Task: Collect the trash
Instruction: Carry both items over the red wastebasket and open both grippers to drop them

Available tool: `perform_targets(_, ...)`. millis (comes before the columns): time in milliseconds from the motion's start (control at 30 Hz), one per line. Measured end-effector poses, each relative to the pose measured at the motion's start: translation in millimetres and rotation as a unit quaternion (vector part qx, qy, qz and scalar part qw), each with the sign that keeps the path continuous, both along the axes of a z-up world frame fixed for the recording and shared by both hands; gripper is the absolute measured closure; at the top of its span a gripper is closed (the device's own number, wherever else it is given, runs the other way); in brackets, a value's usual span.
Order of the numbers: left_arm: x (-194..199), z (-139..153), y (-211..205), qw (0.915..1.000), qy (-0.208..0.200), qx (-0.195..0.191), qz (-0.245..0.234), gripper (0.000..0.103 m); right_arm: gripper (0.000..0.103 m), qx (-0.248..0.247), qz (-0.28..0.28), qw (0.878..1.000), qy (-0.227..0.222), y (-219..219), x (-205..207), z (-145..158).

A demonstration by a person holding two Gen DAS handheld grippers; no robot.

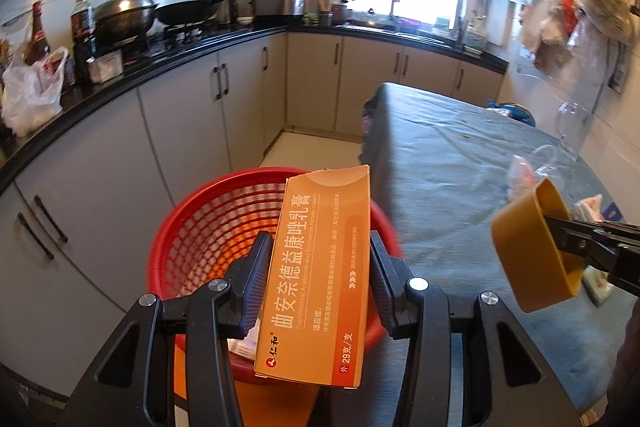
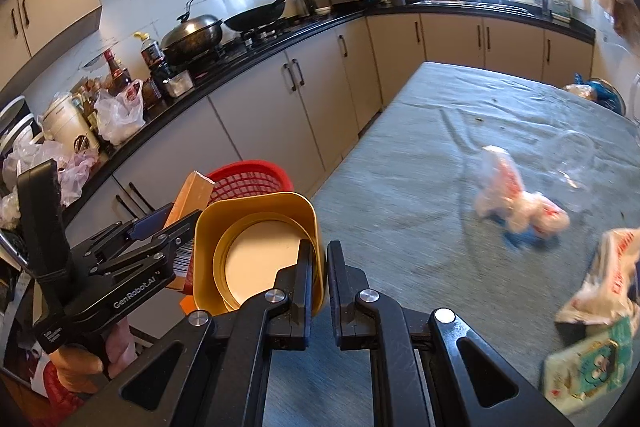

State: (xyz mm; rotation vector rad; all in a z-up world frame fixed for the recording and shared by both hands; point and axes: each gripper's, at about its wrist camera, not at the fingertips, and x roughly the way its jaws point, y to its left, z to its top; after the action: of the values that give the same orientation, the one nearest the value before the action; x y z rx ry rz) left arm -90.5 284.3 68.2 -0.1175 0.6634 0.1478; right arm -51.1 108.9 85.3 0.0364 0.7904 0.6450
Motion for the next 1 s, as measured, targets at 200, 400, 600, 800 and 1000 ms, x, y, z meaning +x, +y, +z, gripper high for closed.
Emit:
perform_targets(200, 3, -12, 31, 0.9995, 0.012, -0.014, 0.026, 0.058, 0.095, -0.001, 0.02, 1.0, 0.002, 29, 8, 1)
perform_targets(400, 8, -22, 47, 0.9988, 0.025, -0.021, 0.037, 0.058, 0.095, -0.009, 0.029, 0.999, 0.011, 60, 23, -8)
perform_targets(600, 14, -30, 56, 0.9984, 0.029, -0.029, 0.039, 0.058, 0.095, -0.02, 0.035, 0.999, 0.027, 78, 36, -24)
perform_targets(800, 16, -34, 57, 0.9985, 0.028, -0.03, 0.037, 0.058, 0.095, -0.029, 0.044, 0.998, 0.037, 95, 41, -37)
perform_targets(1000, 17, -36, 58, 0.9985, 0.028, -0.031, 0.036, 0.058, 0.092, -0.035, 0.045, 0.998, 0.041, 99, 46, -44)
